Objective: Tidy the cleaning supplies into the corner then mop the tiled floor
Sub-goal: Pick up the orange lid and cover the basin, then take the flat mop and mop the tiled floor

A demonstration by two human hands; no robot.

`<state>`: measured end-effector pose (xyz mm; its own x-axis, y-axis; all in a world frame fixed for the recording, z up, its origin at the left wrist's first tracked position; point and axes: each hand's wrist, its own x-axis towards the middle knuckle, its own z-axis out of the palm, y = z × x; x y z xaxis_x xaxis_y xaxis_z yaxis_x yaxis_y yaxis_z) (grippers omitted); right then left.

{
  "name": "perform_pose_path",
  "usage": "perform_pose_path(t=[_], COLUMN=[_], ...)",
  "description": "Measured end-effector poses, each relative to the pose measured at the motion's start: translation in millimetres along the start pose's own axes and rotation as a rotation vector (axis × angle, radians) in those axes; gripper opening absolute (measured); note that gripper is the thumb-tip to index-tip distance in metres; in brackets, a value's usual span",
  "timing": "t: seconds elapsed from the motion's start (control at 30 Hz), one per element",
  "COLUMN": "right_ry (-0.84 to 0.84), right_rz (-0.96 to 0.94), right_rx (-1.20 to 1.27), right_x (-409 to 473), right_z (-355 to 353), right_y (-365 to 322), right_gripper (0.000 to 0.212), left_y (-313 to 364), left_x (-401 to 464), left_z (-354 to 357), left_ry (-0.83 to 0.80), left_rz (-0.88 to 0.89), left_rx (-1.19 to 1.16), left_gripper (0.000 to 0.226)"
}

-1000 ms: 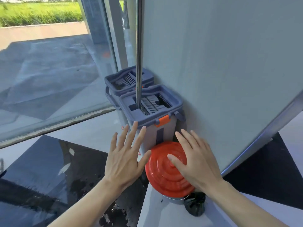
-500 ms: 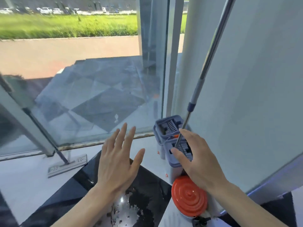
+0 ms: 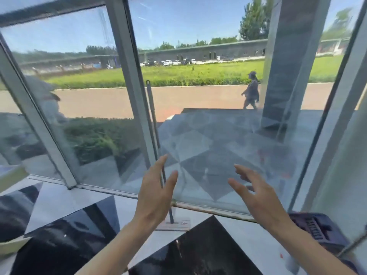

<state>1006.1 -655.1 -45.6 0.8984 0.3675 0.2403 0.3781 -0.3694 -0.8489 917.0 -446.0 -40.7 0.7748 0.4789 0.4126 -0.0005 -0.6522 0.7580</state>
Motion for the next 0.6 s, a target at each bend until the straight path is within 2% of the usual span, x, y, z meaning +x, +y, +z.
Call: perform_pose_path(t=[0.1,0.17,0.33,0.47,0.6], right_ry=[-0.027,-0.036,-0.033,-0.04,-0.052], right_rz=[-0.014,-0.015,0.004,0.018,0.038], right_rx=[0.067,0.072,0.113,0.104,0.095], right_x=[42,74,148,207,274], right_z=[55,88,152,194,234], right_y=[-25,-44,-76,-82,-68], right_gripper=[0.057,0.052,0.04,0.039,0.04], left_y=[-30,-52,-102,-149,-200], left_x=[48,81,145,187,228], left_z=[-43,-71,-114,-118,-103], left_ry=[-0.006,0.003,-0.014,-0.011,-0.029], left_rz=[-0.181,-0.233,-0.247,-0.3,-0.391], left_rx=[-0.378,-0.478,-0.521,-0.525,-0.484], left_gripper=[0.065,0.066,0.041,0.017,0.027])
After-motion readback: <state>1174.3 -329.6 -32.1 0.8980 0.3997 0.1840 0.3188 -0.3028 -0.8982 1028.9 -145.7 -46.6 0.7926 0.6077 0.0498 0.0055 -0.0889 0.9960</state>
